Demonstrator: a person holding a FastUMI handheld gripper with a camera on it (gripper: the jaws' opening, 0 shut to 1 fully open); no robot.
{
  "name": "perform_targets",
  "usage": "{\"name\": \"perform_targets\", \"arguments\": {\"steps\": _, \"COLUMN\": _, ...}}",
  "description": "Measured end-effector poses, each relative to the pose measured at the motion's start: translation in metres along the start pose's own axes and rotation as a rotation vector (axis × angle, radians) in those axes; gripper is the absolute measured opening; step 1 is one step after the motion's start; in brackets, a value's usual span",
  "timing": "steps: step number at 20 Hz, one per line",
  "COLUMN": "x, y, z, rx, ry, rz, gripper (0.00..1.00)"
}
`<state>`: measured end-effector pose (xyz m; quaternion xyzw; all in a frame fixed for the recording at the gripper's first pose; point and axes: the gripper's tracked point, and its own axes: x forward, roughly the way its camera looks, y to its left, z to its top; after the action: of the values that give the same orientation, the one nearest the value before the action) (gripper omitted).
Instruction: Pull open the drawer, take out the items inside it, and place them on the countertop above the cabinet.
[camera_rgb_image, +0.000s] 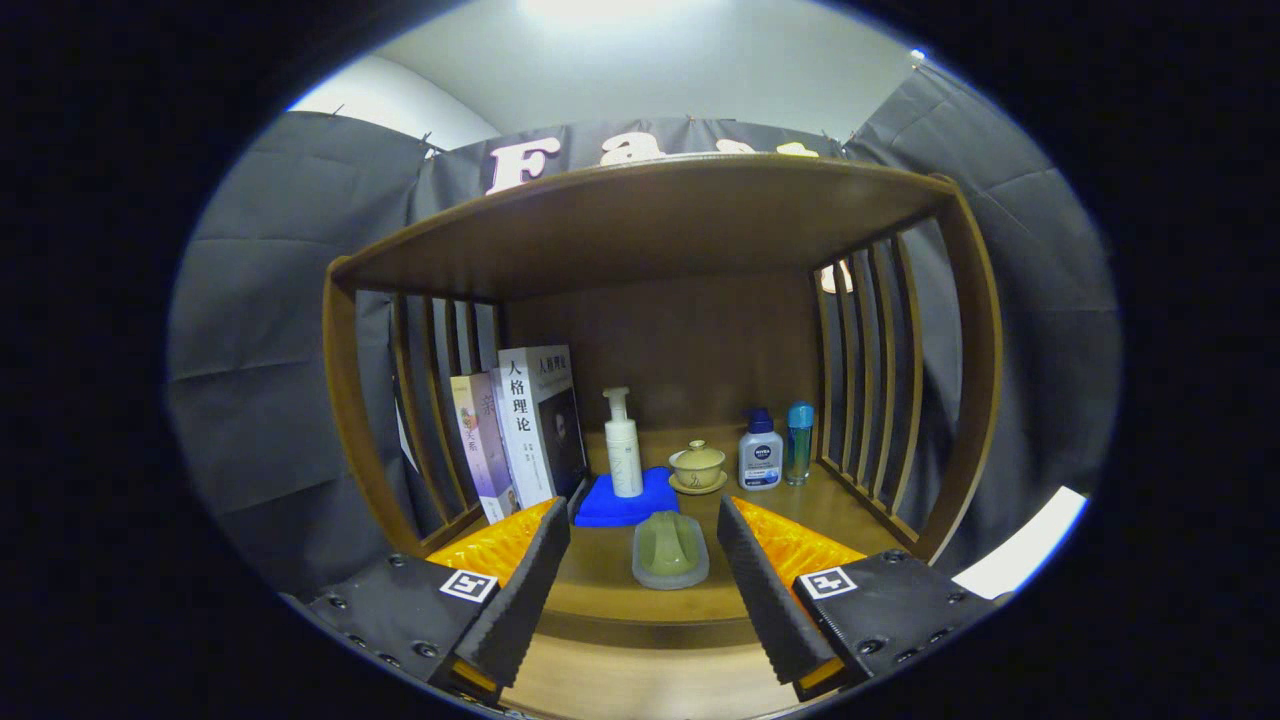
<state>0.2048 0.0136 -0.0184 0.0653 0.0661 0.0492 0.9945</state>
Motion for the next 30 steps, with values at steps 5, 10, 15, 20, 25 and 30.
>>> {"name": "perform_targets", "arguments": {"steps": 5, "x": -0.018, "y": 0.001, "z": -0.022, "rx": 0.014, "ry": 0.023, "rz": -0.003, "gripper": 0.94}}
{"name": "perform_targets", "arguments": {"steps": 10, "x": -0.040, "y": -0.003, "z": -0.032, "rx": 0.039, "ry": -0.004, "rz": -0.017, "gripper": 0.94}}
{"name": "perform_targets", "arguments": {"steps": 15, "x": -0.077, "y": 0.001, "z": -0.052, "rx": 0.029, "ry": -0.057, "rz": -0.035, "gripper": 0.94}}
{"name": "perform_targets", "arguments": {"steps": 20, "x": -0.114, "y": 0.014, "z": -0.112, "rx": -0.003, "ry": -0.004, "rz": -0.034, "gripper": 0.94}}
{"name": "perform_targets", "arguments": {"steps": 25, "x": -0.138, "y": 0.021, "z": -0.162, "rx": -0.027, "ry": 0.010, "rz": -0.056, "gripper": 0.94}}
{"name": "perform_targets", "arguments": {"steps": 30, "x": -0.138, "y": 0.017, "z": -0.205, "rx": -0.064, "ry": 0.045, "rz": -0.082, "gripper": 0.94}}
